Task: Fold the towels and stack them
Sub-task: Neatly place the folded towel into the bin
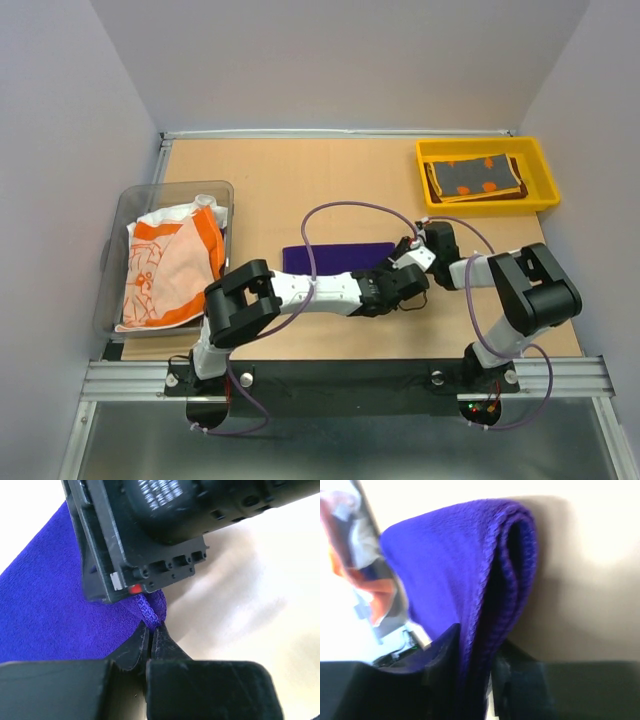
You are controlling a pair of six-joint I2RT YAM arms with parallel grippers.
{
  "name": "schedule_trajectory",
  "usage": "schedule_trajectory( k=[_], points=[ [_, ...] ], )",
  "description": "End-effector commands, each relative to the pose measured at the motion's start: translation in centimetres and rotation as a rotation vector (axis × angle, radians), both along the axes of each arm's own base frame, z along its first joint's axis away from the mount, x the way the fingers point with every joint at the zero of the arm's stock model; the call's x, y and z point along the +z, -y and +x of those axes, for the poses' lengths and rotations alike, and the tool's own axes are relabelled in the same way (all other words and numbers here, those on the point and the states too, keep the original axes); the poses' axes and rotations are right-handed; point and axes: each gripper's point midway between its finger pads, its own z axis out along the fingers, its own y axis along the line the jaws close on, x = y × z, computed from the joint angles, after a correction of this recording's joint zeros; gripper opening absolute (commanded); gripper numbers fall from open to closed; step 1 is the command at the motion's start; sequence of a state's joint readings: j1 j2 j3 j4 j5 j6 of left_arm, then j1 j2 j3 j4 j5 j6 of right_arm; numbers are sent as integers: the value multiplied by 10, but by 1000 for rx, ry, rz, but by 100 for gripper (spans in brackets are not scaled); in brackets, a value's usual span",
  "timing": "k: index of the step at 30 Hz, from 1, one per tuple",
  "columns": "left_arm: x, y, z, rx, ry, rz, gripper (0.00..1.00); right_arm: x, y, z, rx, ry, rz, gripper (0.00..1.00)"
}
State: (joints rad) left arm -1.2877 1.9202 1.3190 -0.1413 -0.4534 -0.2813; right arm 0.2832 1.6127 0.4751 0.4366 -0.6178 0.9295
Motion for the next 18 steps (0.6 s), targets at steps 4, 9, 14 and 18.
schedule_trajectory(
  k=[4, 9, 14, 18],
  points=[
    [21, 20, 14, 43, -12, -89, 26, -6, 7, 21, 31, 54, -125, 1],
    [43, 2, 24, 111, -35, -156, 68, -1, 16, 38, 79, 101, -185, 1],
    [72, -32, 37, 170, -57, -260, 94, 7, 36, 72, 88, 150, -286, 0],
    [99, -80, 54, 216, -69, -341, 97, 21, 50, 110, 112, 223, -361, 0]
  ],
)
